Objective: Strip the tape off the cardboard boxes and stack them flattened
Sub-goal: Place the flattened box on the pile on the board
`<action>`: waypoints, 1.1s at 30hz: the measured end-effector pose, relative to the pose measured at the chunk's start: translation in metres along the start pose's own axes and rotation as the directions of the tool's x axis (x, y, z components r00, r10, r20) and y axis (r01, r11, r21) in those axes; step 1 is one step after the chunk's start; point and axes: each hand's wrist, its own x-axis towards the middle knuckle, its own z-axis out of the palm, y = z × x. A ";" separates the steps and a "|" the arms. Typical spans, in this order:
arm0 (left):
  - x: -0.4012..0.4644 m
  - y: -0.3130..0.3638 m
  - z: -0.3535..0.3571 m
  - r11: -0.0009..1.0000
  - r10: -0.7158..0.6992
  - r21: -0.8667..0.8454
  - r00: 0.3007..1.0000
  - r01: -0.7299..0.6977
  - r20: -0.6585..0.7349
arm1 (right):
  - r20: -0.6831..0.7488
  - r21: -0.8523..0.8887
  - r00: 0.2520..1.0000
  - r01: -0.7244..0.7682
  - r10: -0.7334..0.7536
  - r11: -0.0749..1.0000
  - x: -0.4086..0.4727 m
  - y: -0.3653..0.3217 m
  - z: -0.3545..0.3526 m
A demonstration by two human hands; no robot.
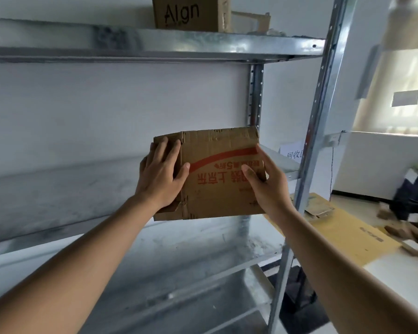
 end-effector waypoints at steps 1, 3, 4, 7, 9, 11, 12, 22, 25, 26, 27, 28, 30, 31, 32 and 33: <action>0.001 0.012 0.004 1.000 0.027 -0.005 1.000 -0.027 0.004 | -0.013 -0.012 1.000 -0.012 0.012 1.000 -0.003 0.005 -0.014; 0.003 0.037 0.012 0.997 0.080 -0.019 0.997 -0.080 0.011 | -0.042 -0.028 0.998 -0.042 0.040 0.999 -0.010 0.015 -0.044; 0.003 0.051 0.017 0.994 0.104 -0.031 0.994 -0.103 0.017 | -0.054 -0.030 0.997 -0.057 0.056 0.998 -0.015 0.020 -0.059; 0.001 0.098 0.033 0.985 0.160 -0.065 0.986 -0.157 0.038 | -0.091 -0.055 0.992 -0.089 0.084 0.994 -0.030 0.037 -0.109; -0.005 0.133 0.047 0.980 0.187 -0.084 0.981 -0.182 0.049 | -0.106 -0.057 0.989 -0.109 0.103 0.992 -0.041 0.051 -0.143; -0.014 0.171 0.061 0.973 0.210 -0.113 0.975 -0.202 0.071 | -0.117 -0.063 0.985 -0.133 0.125 0.989 -0.053 0.065 -0.182; -0.019 0.189 0.068 0.970 0.218 -0.132 0.972 -0.205 0.092 | -0.124 -0.071 0.982 -0.149 0.140 0.986 -0.059 0.072 -0.201; -0.090 0.367 0.147 0.943 0.302 -0.232 0.909 -0.240 0.287 | -0.200 -0.160 0.929 -0.345 0.312 0.925 -0.136 0.143 -0.382; -0.105 0.409 0.165 0.932 0.340 -0.236 0.885 -0.274 0.316 | -0.217 -0.189 0.910 -0.395 0.354 0.899 -0.157 0.165 -0.424; -0.109 0.421 0.171 0.930 0.349 -0.235 0.879 -0.283 0.324 | -0.219 -0.191 0.902 -0.413 0.372 0.890 -0.163 0.172 -0.436; -0.111 0.432 0.178 0.929 0.354 -0.232 0.872 -0.287 0.337 | -0.222 -0.193 0.894 -0.431 0.389 0.882 -0.168 0.180 -0.448; -0.113 0.442 0.185 0.930 0.356 -0.227 0.865 -0.289 0.354 | -0.226 -0.193 0.885 -0.450 0.406 0.872 -0.172 0.188 -0.459; -0.116 0.459 0.202 0.932 0.356 -0.221 0.849 -0.289 0.392 | -0.238 -0.190 0.868 -0.481 0.435 0.856 -0.177 0.205 -0.476; -0.115 0.467 0.211 0.932 0.357 -0.220 0.839 -0.289 0.411 | -0.244 -0.189 0.861 -0.494 0.447 0.849 -0.179 0.214 -0.483; -0.114 0.474 0.221 0.931 0.361 -0.220 0.830 -0.292 0.426 | -0.249 -0.188 0.853 -0.506 0.458 0.842 -0.178 0.224 -0.489; -0.111 0.480 0.232 0.929 0.366 -0.222 0.820 -0.296 0.439 | -0.256 -0.188 0.846 -0.518 0.468 0.834 -0.175 0.234 -0.495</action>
